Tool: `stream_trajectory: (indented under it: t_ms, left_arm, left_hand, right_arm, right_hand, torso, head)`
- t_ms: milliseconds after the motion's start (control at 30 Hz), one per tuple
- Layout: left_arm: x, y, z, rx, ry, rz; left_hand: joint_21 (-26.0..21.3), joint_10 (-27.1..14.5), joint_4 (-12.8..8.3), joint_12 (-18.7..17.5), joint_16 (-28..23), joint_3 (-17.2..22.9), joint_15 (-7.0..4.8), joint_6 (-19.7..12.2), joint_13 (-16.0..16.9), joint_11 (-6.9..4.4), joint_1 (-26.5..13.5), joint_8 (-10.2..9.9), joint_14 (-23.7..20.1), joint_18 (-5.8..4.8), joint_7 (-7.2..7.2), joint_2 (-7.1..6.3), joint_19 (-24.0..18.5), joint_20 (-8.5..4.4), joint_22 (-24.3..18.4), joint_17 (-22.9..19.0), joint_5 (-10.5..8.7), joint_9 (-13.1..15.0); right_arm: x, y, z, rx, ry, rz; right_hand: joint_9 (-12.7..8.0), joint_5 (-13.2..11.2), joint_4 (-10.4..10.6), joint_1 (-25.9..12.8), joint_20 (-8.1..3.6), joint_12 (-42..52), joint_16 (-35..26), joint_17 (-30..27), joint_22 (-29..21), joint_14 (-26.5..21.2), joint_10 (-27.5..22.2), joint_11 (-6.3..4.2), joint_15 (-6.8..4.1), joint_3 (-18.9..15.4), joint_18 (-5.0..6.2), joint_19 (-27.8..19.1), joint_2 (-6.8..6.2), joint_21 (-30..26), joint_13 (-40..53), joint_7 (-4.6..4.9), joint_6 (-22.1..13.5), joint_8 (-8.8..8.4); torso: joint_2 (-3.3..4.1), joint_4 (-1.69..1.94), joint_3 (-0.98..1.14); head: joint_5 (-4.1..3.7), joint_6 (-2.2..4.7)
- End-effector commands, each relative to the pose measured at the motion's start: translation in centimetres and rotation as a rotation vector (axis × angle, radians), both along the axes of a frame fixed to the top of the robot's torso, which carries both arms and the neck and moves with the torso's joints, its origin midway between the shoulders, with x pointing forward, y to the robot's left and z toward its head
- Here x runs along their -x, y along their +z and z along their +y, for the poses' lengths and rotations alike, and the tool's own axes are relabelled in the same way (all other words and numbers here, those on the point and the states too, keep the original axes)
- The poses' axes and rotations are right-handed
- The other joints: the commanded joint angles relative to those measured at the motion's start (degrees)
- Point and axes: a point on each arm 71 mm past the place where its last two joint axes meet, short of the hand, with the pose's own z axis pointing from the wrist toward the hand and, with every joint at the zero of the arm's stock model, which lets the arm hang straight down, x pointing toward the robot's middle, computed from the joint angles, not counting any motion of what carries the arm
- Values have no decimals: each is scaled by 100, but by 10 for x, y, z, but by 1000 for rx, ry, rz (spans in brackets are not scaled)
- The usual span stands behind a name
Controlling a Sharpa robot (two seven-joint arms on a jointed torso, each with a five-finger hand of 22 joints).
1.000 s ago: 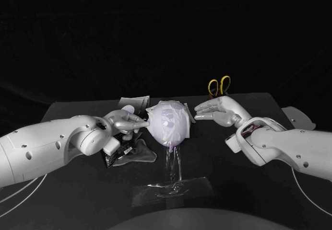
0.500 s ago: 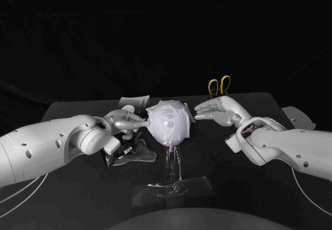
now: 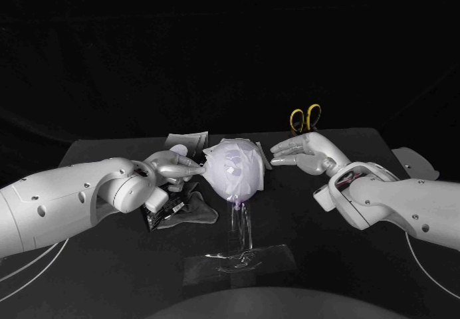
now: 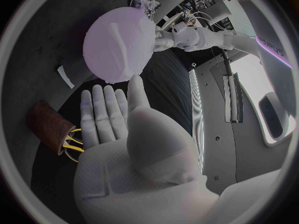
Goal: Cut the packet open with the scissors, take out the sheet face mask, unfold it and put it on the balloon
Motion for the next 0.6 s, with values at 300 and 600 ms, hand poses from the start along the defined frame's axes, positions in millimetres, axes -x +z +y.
stream_trajectory:
  t_ms: [300, 600]
  left_arm:
    - [4, -7, 5, -141, 5, 73]
    - [7, -10, 5, -197, -37, 106]
  left_hand:
    - [56, 348, -780, 27, 43, 909, -58, -10, 35, -273, -470, 99, 454, -106, -10, -66, 57, -39, 57, 942, 112, 804]
    - [57, 351, -814, 29, 42, 939, -60, -7, 38, -274, -498, 104, 454, -106, -11, -69, 58, -41, 57, 940, 122, 816]
  right_arm:
    - [1, 1, 2, 2, 13, -16]
    - [1, 1, 2, 1, 14, -17]
  right_hand:
    - [-13, 12, -27, -75, -11, 5, -45, -6, -12, -12, 13, 18, 17, -137, 42, 29, 58, -17, 2, 87, 13, -21]
    - [-13, 12, -27, -75, -11, 5, -45, -6, -12, -12, 13, 18, 17, -137, 42, 29, 58, -17, 2, 87, 13, -21]
  torso:
    - [4, -2, -2]
    - [1, -2, 0]
  head:
    - [14, -8]
    - [20, -7]
